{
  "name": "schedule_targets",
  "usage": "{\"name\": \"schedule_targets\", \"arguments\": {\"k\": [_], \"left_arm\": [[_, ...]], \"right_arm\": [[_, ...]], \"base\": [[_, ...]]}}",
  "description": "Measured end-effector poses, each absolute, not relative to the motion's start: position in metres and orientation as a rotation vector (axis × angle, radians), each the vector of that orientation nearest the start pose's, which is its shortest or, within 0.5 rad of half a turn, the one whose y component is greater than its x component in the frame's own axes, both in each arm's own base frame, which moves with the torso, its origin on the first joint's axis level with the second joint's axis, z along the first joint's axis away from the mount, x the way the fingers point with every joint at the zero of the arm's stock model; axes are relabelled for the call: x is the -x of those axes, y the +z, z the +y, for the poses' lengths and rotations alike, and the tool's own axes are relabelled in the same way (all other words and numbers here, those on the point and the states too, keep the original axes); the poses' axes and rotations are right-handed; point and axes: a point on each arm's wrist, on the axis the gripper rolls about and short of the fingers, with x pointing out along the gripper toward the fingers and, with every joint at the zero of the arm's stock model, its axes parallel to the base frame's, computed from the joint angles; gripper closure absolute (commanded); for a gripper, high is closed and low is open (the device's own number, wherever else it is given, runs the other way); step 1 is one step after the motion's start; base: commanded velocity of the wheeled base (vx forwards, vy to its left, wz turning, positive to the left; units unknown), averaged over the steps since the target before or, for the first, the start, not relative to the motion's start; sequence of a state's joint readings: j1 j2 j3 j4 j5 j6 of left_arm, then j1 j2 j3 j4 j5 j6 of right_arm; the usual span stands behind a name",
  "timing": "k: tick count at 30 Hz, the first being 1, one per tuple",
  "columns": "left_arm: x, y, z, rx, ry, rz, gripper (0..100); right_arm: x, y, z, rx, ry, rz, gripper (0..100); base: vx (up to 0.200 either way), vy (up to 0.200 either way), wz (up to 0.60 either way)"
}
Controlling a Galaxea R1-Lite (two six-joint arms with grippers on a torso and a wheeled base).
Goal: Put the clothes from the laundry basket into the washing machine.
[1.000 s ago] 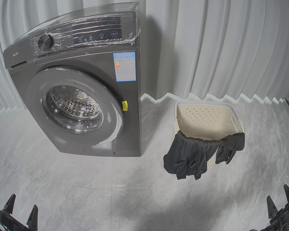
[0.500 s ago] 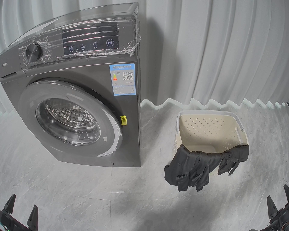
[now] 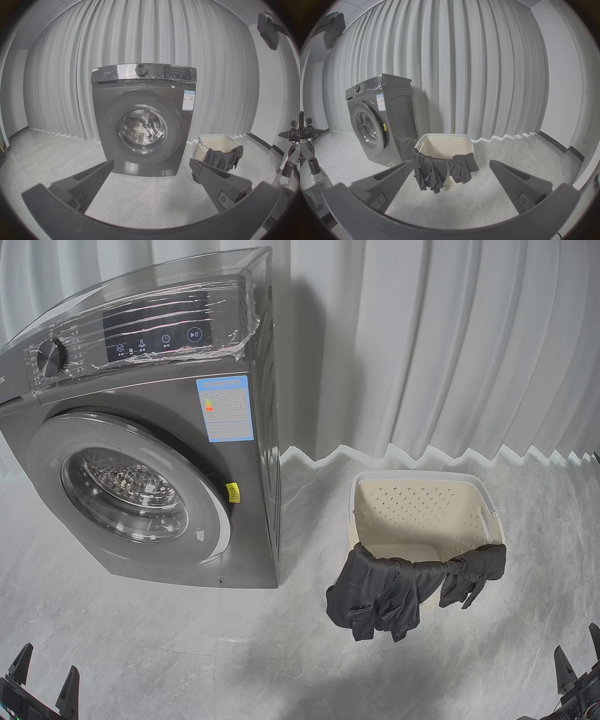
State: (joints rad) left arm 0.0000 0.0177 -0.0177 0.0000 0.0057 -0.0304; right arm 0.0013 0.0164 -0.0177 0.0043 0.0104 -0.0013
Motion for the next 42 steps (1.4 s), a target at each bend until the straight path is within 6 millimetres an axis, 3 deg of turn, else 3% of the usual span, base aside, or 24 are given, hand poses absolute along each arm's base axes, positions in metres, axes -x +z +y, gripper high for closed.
{"name": "schedule_targets", "arguments": {"k": [18, 39, 42], "left_arm": [[0.0228, 0.0808, 0.0001, 0.033, 0.006, 0.000, 0], [0.0228, 0.0808, 0.0001, 0.032, 0.006, 0.000, 0], [0.0228, 0.0808, 0.0001, 0.032, 0.006, 0.000, 0]], "right_arm": [[0.0229, 0.0803, 0.0002, 0.001, 0.011, 0.003, 0], [0.0229, 0.0803, 0.0002, 0.001, 0.012, 0.003, 0], [0.0229, 0.0803, 0.0002, 0.001, 0.012, 0.003, 0]], "base": [[0.000, -0.200, 0.00], [0.000, 0.000, 0.00], [0.000, -0.200, 0.00]]}}
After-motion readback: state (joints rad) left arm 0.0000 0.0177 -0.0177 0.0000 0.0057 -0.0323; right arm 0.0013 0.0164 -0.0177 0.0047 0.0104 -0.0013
